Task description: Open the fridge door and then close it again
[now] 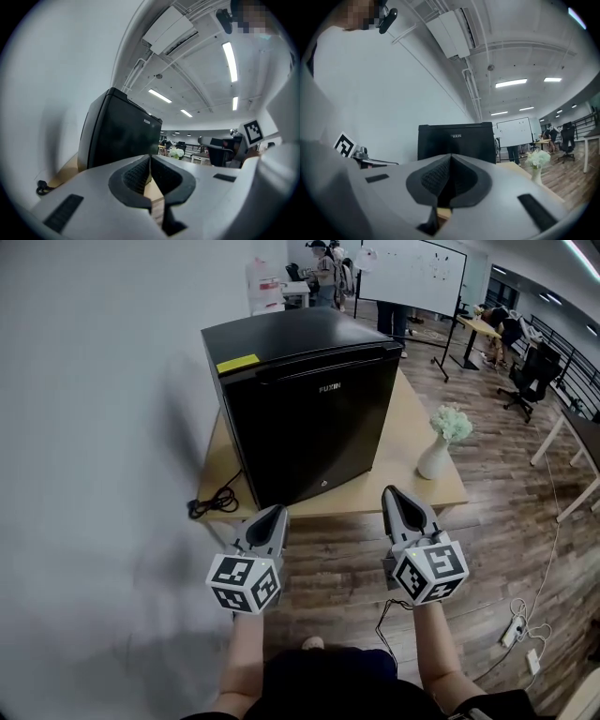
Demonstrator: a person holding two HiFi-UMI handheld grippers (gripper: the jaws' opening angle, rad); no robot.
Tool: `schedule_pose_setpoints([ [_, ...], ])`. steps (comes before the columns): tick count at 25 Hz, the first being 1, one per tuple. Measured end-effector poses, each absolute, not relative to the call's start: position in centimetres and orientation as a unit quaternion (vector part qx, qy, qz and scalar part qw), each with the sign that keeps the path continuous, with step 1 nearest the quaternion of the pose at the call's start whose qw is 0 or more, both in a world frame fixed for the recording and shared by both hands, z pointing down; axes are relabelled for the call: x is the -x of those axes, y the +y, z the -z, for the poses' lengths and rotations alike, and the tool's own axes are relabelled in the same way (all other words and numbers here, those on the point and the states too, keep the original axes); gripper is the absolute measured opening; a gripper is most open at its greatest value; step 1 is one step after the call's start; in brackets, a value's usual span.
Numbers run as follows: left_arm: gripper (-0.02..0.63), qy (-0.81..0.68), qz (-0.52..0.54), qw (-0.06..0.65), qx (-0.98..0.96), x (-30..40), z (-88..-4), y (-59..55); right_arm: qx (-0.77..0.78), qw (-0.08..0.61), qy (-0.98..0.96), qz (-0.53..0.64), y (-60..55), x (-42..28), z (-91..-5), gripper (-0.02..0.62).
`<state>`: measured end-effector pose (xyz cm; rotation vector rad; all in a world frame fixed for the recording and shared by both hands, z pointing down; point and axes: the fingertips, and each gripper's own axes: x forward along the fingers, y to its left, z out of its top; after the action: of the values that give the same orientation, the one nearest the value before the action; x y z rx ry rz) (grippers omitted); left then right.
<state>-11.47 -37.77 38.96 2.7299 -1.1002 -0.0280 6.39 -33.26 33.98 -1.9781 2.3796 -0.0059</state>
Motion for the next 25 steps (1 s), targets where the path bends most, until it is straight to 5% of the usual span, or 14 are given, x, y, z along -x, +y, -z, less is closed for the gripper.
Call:
schedule_pose_setpoints([
  [25, 0.011, -0.368, -0.006, 0.129, -0.921, 10.9, -42.8, -36.8, 0.663, 0.016, 0.744, 0.082, -30.9, -5.9, -40.9, -0.011],
])
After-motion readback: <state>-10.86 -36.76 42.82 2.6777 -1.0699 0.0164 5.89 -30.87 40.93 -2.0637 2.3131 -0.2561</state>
